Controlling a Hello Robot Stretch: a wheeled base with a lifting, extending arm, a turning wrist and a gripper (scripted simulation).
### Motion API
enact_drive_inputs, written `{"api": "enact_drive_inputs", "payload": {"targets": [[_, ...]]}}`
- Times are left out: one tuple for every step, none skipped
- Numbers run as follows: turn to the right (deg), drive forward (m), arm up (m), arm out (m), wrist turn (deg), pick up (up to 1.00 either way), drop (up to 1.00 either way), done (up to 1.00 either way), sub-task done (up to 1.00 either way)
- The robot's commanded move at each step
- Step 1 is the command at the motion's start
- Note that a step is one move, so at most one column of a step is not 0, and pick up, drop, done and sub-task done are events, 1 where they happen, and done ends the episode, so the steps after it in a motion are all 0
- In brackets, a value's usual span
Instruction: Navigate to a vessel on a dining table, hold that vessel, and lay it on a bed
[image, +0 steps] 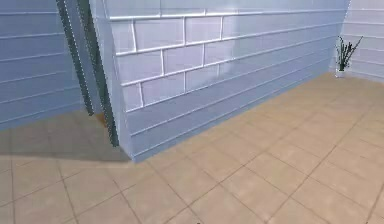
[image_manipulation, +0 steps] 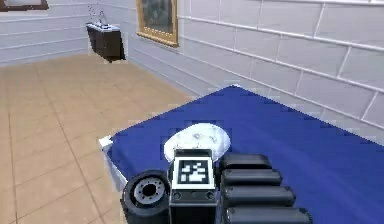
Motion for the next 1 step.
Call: {"api": "enact_drive_inputs", "payload": {"targets": [[45.0, 0.00, 0.00, 0.00, 0.0, 0.00, 0.00, 0.00, 0.00]]}}
